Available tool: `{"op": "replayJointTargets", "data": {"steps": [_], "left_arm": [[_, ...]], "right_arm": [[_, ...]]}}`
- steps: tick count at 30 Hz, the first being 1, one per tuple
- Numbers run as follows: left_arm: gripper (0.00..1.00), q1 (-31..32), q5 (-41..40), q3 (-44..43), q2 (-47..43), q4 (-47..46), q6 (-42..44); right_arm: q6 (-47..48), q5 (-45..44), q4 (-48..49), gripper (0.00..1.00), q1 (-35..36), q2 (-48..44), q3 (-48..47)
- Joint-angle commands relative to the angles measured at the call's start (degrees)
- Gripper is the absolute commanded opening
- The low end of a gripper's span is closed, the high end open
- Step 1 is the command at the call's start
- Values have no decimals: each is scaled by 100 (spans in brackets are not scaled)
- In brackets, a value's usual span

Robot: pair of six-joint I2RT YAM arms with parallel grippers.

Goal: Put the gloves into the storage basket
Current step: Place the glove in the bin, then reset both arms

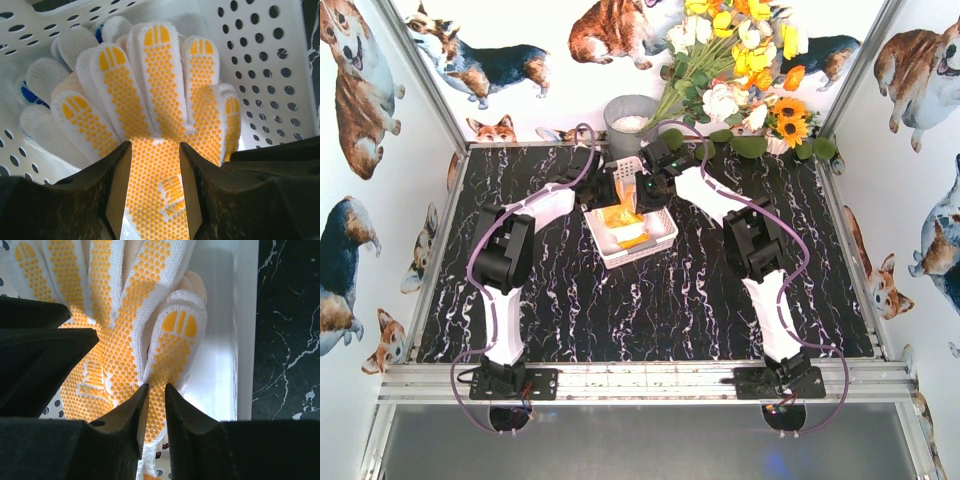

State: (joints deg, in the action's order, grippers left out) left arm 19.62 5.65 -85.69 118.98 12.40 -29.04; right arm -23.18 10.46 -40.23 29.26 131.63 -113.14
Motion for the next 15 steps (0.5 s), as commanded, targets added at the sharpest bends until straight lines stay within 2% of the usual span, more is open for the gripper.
{"op": "replayJointTargets", "data": {"steps": [1,9,15], "left_arm": [[40,-57,111,-53,-490,61,110],[66,-61,104,201,-1630,-116,605],[90,-59,-182,970,-2770,-141,1324]], "right_arm": [[172,218,424,25,54,-156,-331],[227,446,539,43,-21,-1303,169],[298,184,1241,57,-208,-2966,1809]]}}
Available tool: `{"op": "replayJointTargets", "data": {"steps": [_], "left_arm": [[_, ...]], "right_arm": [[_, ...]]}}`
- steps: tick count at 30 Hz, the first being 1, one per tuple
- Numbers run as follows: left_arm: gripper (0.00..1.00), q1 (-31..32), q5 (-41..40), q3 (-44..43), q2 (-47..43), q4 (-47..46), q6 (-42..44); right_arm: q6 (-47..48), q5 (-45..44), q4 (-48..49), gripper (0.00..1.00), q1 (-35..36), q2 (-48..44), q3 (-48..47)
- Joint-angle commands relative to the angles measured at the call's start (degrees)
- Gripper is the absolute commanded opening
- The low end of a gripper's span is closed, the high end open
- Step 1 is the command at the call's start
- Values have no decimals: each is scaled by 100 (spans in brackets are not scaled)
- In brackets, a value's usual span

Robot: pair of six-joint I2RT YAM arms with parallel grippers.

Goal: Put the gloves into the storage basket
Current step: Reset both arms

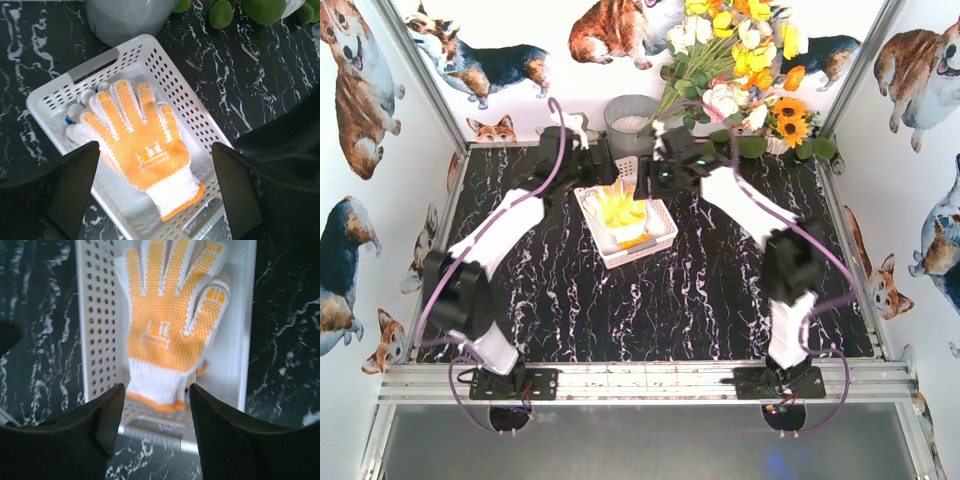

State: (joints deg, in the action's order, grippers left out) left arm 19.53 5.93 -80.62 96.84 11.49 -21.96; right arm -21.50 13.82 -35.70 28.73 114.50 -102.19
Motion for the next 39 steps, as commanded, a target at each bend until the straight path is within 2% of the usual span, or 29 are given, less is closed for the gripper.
{"op": "replayJointTargets", "data": {"steps": [1,3,4,7,10,14,15,17,21,24,27,30,32,34,35,37,38,39], "left_arm": [[93,-55,-292,615,-738,-50,723],[100,-74,-504,938,-1047,-63,895],[100,-123,-588,1121,-1193,-75,943],[100,-462,-593,1687,-1520,-133,943],[100,-1100,-478,2585,-1869,-538,755],[100,-2150,-380,3559,-2329,-1245,567],[100,-2419,-465,3777,-2495,-1397,538],[100,-2624,-829,4214,-2803,-1700,541],[100,-2638,-1785,5134,-3295,-2834,551],[100,-2574,-1727,6289,-3492,-4397,720],[100,-2238,-1755,7144,-3376,-6323,1328],[100,-1905,-1789,7180,-2896,-6794,1823],[100,-1693,-1698,7057,-2254,-7204,2147],[100,-1535,-1720,6713,-2037,-6874,2581],[99,-1475,-1706,6712,-1838,-7224,2821],[100,-1468,-1815,6583,-1477,-7265,2805],[100,-1467,-1778,6631,-1200,-7584,2851],[100,-1480,-1844,6720,-816,-8171,2859]], "right_arm": [[129,-259,925,59,-202,-1571,1073],[73,-473,1215,62,-326,-2282,1925],[67,-580,1372,63,-404,-2611,2342],[132,-928,1729,74,-747,-3425,3449],[107,-922,1852,76,-1478,-4030,4369],[214,-1045,2485,79,-2710,-4666,5563],[274,-1141,2695,80,-3009,-4799,5813],[487,-1526,3134,82,-3167,-4993,6267],[1018,-1568,4572,82,-3156,-5512,7316],[1272,-1524,5795,86,-3146,-5730,8121],[1697,-1668,6304,87,-3111,-5679,8502],[1803,-1495,6716,87,-3104,-5447,8691],[1931,-1452,7571,92,-3006,-5115,8912],[2003,-1455,8335,94,-2914,-4401,9001],[2059,-1397,8598,96,-2866,-4027,8980],[2336,-1442,9221,99,-2652,-3231,8854],[2460,-1568,9473,100,-2532,-2961,8757],[2428,-1604,8953,100,-2544,-3088,8624]]}}
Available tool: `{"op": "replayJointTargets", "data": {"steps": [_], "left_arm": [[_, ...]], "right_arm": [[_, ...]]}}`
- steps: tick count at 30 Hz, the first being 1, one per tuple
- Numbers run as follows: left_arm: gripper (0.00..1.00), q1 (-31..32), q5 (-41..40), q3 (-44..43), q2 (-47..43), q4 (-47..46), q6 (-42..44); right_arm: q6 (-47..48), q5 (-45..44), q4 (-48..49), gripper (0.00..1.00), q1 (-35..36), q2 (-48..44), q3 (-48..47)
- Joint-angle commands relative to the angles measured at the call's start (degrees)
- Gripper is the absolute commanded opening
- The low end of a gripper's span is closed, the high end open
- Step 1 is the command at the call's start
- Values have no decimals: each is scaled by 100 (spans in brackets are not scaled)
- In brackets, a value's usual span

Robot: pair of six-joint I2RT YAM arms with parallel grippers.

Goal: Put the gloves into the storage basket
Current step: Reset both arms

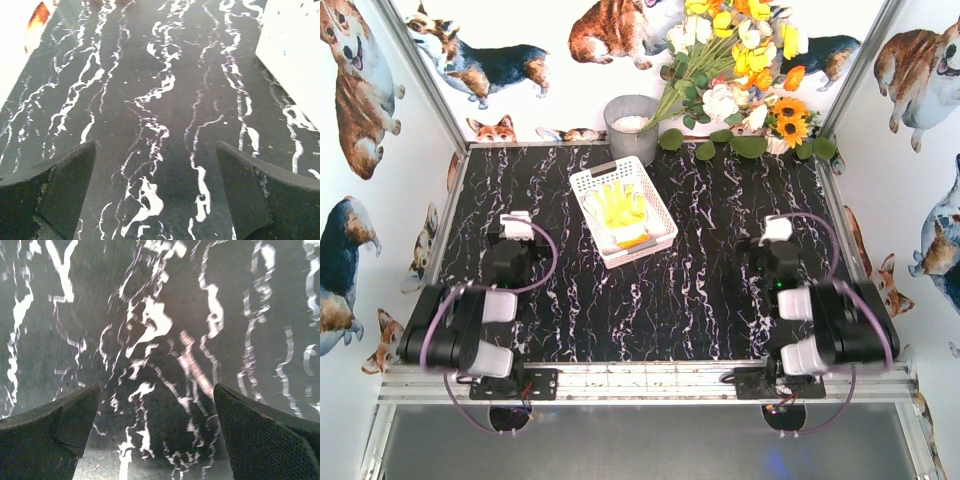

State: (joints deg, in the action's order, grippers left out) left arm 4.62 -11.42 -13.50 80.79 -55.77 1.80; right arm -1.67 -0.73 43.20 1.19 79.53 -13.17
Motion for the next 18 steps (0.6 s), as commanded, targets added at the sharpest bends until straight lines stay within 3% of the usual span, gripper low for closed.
{"op": "replayJointTargets", "data": {"steps": [1,2,3,4,6,7,11,15,18], "left_arm": [[99,14,-543,44,991,-1894,441],[99,-45,-718,-189,821,-1097,158],[99,-229,-531,-476,820,-470,-46],[99,-303,-452,-436,933,-802,-29],[100,-286,-490,-461,807,-487,-95],[100,-285,-519,-399,883,-767,-33],[100,-271,-507,-390,844,-763,-51],[100,-274,-497,-388,842,-750,-56],[100,-273,-499,-388,834,-752,-63]], "right_arm": [[392,-192,320,100,202,166,-504],[341,-113,-71,100,150,138,-656],[258,-114,280,100,89,353,-634],[188,-125,694,100,30,539,-576],[166,-118,-17,100,13,268,-697],[162,-114,-204,100,13,194,-763],[185,-125,705,100,17,465,-514],[197,-89,316,100,22,351,-618],[183,-114,590,100,22,477,-571]]}}
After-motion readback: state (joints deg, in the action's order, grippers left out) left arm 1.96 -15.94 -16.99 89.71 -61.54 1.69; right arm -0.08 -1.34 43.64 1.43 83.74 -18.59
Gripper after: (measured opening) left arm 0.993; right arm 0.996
